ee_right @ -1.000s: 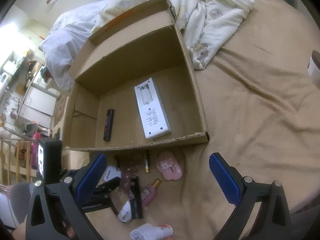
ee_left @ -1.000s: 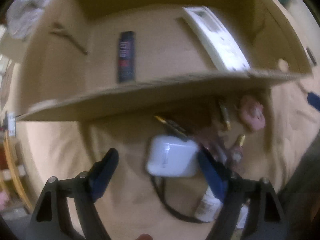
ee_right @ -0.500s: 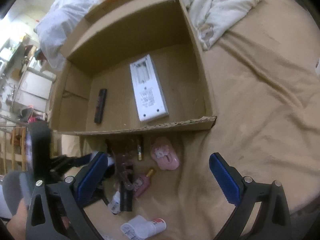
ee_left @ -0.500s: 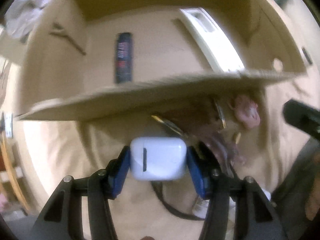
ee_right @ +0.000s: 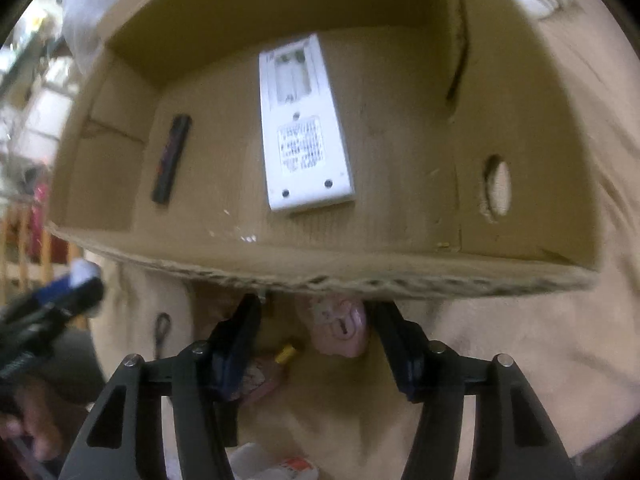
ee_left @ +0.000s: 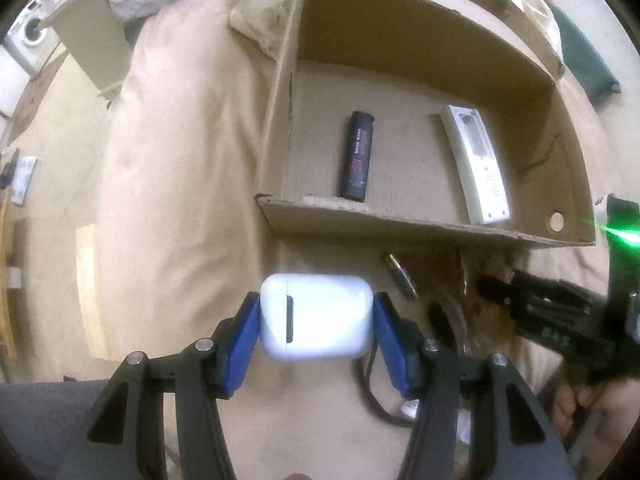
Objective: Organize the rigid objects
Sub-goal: 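Grasp the white earbud case with the left tool while the right tool grasps the pink Hello Kitty item, then place the pink item on the panel and the earbud case beside the lighter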
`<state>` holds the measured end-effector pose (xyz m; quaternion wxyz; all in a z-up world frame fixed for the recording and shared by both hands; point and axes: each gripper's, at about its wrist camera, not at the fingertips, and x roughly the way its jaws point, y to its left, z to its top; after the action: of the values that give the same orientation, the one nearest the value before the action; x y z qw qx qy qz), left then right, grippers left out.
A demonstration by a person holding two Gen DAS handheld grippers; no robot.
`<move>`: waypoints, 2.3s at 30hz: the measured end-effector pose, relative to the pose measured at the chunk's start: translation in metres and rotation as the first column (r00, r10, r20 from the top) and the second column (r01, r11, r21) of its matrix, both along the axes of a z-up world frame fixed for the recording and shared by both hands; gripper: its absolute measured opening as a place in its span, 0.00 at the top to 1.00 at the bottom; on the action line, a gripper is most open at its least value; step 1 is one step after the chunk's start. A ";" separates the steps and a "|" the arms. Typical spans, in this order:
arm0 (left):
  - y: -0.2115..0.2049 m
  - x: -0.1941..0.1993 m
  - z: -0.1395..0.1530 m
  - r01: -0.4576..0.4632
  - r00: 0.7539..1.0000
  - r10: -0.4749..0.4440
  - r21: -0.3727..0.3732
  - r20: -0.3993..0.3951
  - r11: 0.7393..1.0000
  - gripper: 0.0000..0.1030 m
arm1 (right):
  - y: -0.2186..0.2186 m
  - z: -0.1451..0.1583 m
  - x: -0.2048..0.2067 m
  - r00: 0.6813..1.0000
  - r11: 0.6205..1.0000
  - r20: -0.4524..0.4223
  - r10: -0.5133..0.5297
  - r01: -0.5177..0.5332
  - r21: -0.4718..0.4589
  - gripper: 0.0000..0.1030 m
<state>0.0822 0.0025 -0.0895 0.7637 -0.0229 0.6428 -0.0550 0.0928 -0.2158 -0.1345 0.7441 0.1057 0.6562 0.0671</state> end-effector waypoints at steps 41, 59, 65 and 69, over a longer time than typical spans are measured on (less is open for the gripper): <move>-0.015 -0.014 0.111 0.096 0.955 -0.103 0.037 0.279 0.995 0.49 | -0.005 0.129 -0.053 0.910 0.998 0.413 -0.024 -0.002 0.062 0.61; -0.068 0.080 0.070 0.147 0.944 -0.174 0.115 0.280 0.982 0.49 | 0.003 0.107 0.052 0.909 0.999 0.416 0.025 -0.037 0.019 0.61; -0.070 0.088 0.047 0.141 0.962 -0.160 0.096 0.220 0.985 0.49 | 0.008 0.078 0.053 0.933 0.998 0.356 0.059 -0.059 -0.009 0.61; -0.076 0.086 0.040 0.163 0.961 -0.185 0.122 0.206 0.979 0.49 | 0.008 0.065 0.057 0.946 0.998 0.320 0.059 -0.057 -0.014 0.61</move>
<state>0.1682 -0.0735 -0.0499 0.8215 0.0794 0.5573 -0.0907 0.1494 -0.2075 -0.0694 0.8388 0.0724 0.5296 0.1037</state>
